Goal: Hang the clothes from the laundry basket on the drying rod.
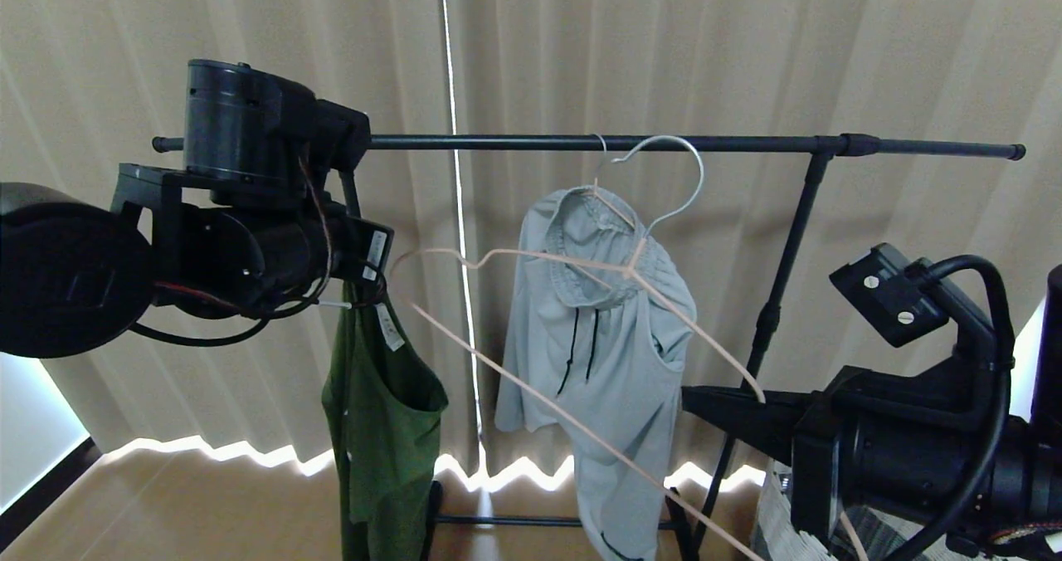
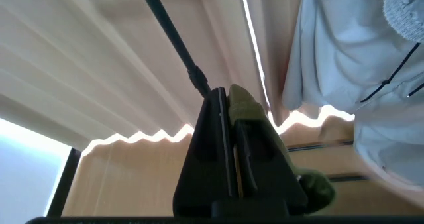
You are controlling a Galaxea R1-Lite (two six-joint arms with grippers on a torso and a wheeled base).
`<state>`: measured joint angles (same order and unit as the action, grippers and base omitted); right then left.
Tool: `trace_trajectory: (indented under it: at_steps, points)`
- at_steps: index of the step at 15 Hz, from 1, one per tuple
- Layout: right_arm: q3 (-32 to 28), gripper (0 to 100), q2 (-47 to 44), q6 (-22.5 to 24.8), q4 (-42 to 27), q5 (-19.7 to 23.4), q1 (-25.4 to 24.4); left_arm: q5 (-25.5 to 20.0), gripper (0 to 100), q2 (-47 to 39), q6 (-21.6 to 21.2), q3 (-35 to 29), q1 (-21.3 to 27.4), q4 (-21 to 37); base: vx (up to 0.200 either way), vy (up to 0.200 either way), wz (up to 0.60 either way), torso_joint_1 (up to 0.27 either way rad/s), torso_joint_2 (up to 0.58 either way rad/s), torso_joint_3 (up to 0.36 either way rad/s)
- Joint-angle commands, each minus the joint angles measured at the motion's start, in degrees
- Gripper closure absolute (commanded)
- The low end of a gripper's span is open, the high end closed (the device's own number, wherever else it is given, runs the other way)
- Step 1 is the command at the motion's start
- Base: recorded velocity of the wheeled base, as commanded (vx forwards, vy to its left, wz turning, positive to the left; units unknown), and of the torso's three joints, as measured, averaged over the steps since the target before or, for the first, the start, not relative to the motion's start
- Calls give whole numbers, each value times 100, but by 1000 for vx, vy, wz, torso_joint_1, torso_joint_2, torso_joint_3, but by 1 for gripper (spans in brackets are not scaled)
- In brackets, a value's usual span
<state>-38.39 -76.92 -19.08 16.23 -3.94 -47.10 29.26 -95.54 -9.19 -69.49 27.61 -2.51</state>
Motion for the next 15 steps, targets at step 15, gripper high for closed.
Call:
trace_trajectory:
  at_steps: [15]
  points:
    - [-591, 100, -895, 1, 162, -72, -220, 432, 100, -149, -12, 58, 166, -197, 0, 0, 0, 0, 0, 0]
